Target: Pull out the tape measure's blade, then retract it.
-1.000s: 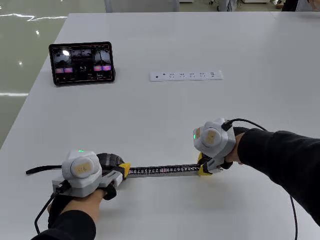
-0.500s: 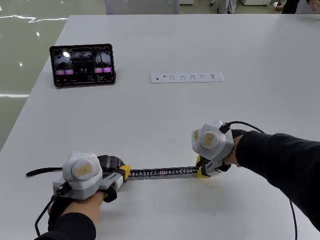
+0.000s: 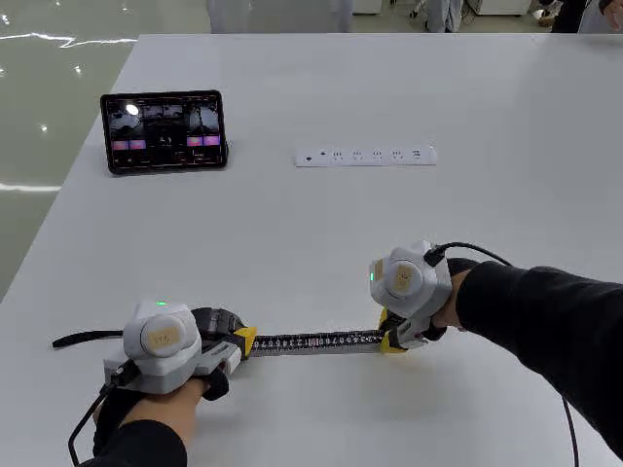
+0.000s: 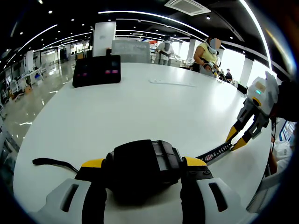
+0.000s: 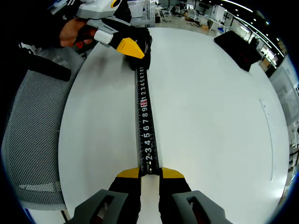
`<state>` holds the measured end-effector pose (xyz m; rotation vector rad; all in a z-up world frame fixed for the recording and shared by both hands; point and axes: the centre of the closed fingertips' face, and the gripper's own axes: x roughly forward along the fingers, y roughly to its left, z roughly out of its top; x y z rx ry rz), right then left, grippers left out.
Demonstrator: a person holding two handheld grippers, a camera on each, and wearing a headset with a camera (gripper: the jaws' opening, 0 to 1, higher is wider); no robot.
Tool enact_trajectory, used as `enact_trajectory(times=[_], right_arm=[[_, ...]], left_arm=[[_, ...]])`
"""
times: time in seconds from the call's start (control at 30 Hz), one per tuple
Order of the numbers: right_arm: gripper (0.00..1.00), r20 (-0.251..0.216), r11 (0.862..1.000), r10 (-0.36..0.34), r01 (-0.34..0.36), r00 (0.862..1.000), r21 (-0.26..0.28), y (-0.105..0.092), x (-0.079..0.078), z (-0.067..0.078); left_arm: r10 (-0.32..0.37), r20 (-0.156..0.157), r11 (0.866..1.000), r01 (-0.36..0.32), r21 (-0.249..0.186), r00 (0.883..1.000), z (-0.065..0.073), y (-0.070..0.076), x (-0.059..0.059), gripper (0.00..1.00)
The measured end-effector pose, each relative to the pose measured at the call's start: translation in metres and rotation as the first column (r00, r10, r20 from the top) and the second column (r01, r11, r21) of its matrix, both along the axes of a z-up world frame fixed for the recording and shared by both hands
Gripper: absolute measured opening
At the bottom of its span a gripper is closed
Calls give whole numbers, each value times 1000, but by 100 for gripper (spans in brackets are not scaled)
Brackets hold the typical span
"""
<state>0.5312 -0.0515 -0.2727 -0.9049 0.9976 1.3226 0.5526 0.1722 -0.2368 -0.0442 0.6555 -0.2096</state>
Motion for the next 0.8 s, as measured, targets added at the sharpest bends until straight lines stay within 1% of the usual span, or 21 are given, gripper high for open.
enact_trajectory(times=[0.8], right_arm=[[10, -3, 1000, 1, -1, 1000, 5, 8, 0, 0]], left_arm=[[1, 1, 1000, -1, 0, 1000, 0, -1, -2, 60]])
